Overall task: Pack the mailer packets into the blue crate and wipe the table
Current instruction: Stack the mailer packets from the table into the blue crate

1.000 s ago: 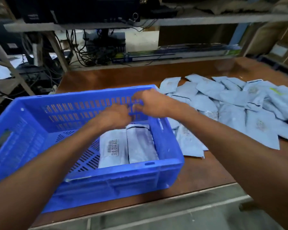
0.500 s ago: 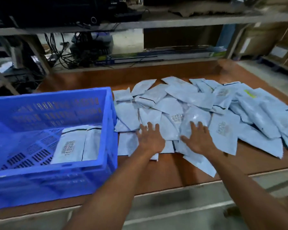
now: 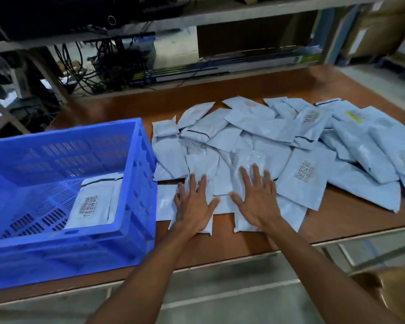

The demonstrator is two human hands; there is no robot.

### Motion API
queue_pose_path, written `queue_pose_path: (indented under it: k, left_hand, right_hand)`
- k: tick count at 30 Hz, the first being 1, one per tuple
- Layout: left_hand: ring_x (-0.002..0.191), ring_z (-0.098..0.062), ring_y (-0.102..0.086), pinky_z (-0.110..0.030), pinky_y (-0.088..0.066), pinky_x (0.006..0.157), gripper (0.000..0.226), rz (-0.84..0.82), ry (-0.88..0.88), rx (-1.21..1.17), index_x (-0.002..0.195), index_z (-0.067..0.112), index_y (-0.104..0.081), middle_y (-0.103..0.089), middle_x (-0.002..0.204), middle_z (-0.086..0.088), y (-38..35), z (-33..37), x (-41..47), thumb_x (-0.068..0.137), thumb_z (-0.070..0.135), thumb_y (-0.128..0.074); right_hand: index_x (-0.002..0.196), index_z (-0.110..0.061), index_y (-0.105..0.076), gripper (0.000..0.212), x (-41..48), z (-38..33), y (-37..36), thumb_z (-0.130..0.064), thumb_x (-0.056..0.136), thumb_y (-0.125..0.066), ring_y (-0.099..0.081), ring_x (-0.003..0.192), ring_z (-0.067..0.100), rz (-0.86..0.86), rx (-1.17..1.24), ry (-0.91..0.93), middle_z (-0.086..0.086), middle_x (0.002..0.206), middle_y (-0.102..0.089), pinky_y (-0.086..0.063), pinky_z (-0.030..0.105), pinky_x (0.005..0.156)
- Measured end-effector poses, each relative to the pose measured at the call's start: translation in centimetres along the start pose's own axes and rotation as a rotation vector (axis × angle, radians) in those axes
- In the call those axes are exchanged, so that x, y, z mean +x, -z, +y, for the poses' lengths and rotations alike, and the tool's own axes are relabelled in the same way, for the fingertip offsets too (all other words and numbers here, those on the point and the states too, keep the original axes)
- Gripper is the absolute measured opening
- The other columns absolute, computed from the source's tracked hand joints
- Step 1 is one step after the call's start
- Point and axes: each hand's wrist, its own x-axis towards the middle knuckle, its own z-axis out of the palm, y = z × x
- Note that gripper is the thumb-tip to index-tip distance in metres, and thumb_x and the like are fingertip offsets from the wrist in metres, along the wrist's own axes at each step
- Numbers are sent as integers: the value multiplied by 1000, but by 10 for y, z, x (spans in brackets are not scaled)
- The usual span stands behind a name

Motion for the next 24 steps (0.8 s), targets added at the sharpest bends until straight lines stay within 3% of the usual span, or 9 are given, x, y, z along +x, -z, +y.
queue_pose_path:
  k: [4,8,11,15,20,24]
  left_hand:
    - [147,-42,-8,-55,-12,118,65,9,18,37,158,30,-7,-2,166,-2,-14,9,5,101,56,-24]
    - [131,-47,-43,-57,-38,106,53,91,-7,110,148,18,-43,-42,152,-11,-18,14,0,98,36,-45]
    - [116,-48,-55,-57,-50,93,53,83,-10,182,136,10,-57,-56,139,-16,-18,13,-4,85,22,-66]
    - [114,-46,-55,-55,-52,85,59,145,-5,141,135,9,-57,-53,142,-16,9,23,-19,80,19,-74]
    - [136,-44,-32,-54,-33,108,55,466,-99,94,153,17,-31,-24,161,-10,102,30,-27,100,32,-36]
    - [134,-42,-31,-53,-32,105,55,640,-75,171,155,23,-23,-19,163,-5,200,4,-38,102,36,-28]
  right_hand:
    - [157,-28,2,67,5,0,-8,-51,101,-28,4,150,37,-25,32,18,6,165,6,-11,53,120]
    - [157,-16,-16,63,4,0,-13,-34,102,-41,-10,149,41,-26,9,58,14,163,-12,-22,55,118]
    - [157,-12,-7,65,7,7,-20,-28,101,-37,-6,150,40,-63,-27,94,16,164,-5,-23,54,117]
    - [157,-11,-7,67,-11,-4,5,-16,99,-42,-4,151,37,54,15,106,14,164,-4,-20,49,120]
    - [157,-13,-9,64,-1,-45,74,-16,99,-37,-5,151,35,246,69,176,12,164,-6,-21,47,119]
    - [156,-10,-4,60,23,-108,131,-20,99,-16,-5,151,33,356,44,323,15,164,-7,-11,52,121]
